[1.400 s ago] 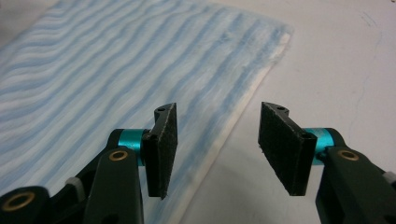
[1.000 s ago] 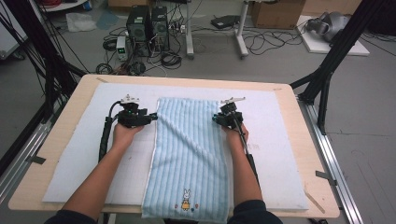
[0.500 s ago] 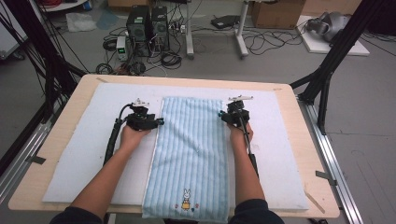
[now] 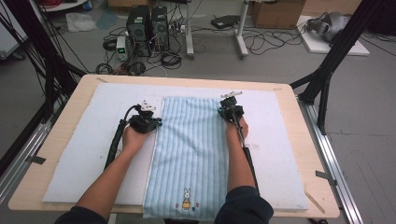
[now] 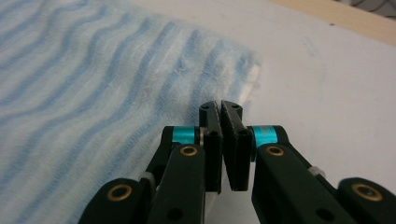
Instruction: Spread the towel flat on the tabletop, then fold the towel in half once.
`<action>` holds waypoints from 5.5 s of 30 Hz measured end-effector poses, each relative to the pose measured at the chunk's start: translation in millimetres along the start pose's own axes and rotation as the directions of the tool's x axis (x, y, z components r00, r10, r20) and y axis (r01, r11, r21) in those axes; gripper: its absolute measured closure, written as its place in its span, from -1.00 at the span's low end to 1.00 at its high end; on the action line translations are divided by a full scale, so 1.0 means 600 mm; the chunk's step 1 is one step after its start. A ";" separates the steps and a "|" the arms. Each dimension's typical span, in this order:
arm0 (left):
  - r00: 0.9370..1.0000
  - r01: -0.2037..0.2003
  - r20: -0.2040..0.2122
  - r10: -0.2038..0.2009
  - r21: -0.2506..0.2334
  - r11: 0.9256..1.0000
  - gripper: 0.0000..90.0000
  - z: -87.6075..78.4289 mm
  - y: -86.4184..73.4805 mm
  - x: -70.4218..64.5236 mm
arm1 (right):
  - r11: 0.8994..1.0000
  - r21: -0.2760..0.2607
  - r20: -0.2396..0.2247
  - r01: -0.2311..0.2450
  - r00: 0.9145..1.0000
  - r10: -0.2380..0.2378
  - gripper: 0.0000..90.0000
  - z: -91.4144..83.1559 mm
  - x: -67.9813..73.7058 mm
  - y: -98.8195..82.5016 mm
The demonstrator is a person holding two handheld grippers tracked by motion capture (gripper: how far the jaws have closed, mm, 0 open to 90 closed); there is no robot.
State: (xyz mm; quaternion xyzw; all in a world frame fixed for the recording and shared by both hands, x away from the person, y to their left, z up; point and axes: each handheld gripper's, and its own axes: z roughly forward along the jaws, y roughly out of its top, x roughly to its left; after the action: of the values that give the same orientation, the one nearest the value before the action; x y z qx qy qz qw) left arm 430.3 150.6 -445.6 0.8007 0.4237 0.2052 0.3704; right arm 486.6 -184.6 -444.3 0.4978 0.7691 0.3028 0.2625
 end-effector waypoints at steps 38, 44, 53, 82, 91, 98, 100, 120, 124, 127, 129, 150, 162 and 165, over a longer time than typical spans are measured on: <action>0.991 0.062 -0.119 -0.066 -0.036 0.997 0.51 0.068 0.053 0.041 | 0.997 -0.074 -0.311 -0.014 0.950 -0.010 0.36 -0.180 0.006 -0.143; 0.992 0.121 -0.032 -0.125 -0.093 0.988 0.18 0.034 0.045 0.043 | 0.996 -0.071 -0.355 0.047 0.932 -0.069 0.48 -0.182 0.036 -0.147; 0.992 0.087 0.100 -0.073 -0.143 0.986 0.60 -0.029 -0.006 0.020 | 0.990 -0.110 -0.412 0.084 0.903 -0.123 0.45 -0.215 0.053 -0.164; 0.976 -0.056 0.208 0.065 -0.050 0.997 0.97 -0.123 -0.112 -0.072 | 0.969 -0.073 -0.556 0.234 0.797 -0.235 0.53 -0.223 0.121 -0.195; 0.976 -0.023 0.216 0.043 -0.096 0.995 0.85 -0.143 -0.126 -0.066 | 0.987 -0.139 -0.522 0.078 0.841 -0.140 0.27 -0.241 0.083 -0.189; 0.965 -0.004 0.258 0.041 -0.139 0.990 0.66 -0.135 -0.115 -0.067 | 0.990 -0.115 -0.362 0.079 0.925 -0.116 0.45 -0.234 0.063 -0.193; 0.966 -0.030 0.250 0.059 -0.120 0.992 0.68 -0.126 -0.112 -0.076 | 0.989 -0.102 -0.334 0.109 0.932 -0.137 0.57 -0.227 0.068 -0.192; 0.975 -0.021 0.211 0.073 -0.242 0.970 0.17 -0.135 -0.114 -0.048 | 0.987 -0.162 -0.269 -0.021 0.963 -0.024 -0.24 -0.244 0.021 -0.200; 0.965 -0.020 0.237 0.110 -0.352 0.936 0.01 -0.140 -0.116 -0.028 | 0.981 -0.182 -0.238 -0.065 0.971 0.021 -0.49 -0.250 0.001 -0.202; 0.970 0.038 0.240 0.047 -0.338 0.940 -0.26 -0.141 -0.115 -0.021 | 0.983 -0.176 -0.204 -0.058 0.979 0.021 -0.57 -0.253 -0.005 -0.203; 0.970 0.061 0.242 0.024 -0.337 0.939 -0.48 -0.142 -0.115 -0.017 | 0.983 -0.177 -0.179 -0.054 0.984 0.022 -0.64 -0.257 -0.008 -0.204; 0.980 0.070 0.199 -0.001 -0.341 0.938 -0.58 -0.150 -0.117 -0.005 | 0.975 -0.214 -0.172 -0.057 0.985 0.020 -0.75 -0.272 -0.021 -0.207; 0.981 0.097 0.194 -0.031 -0.338 0.936 -0.58 -0.151 -0.118 0.001 | 0.977 -0.203 -0.180 -0.066 0.983 0.030 -0.75 -0.269 -0.022 -0.207; 0.980 0.103 0.195 -0.038 -0.334 0.937 -0.58 -0.151 -0.118 0.002 | 0.977 -0.202 -0.176 -0.066 0.984 0.030 -0.75 -0.268 -0.022 -0.207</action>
State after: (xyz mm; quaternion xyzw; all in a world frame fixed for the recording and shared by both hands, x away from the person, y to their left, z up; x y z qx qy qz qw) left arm 335.3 215.9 -441.8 0.7240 0.3738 0.1867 0.5488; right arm 302.8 -269.8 -424.3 0.4582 0.7409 0.4293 0.2383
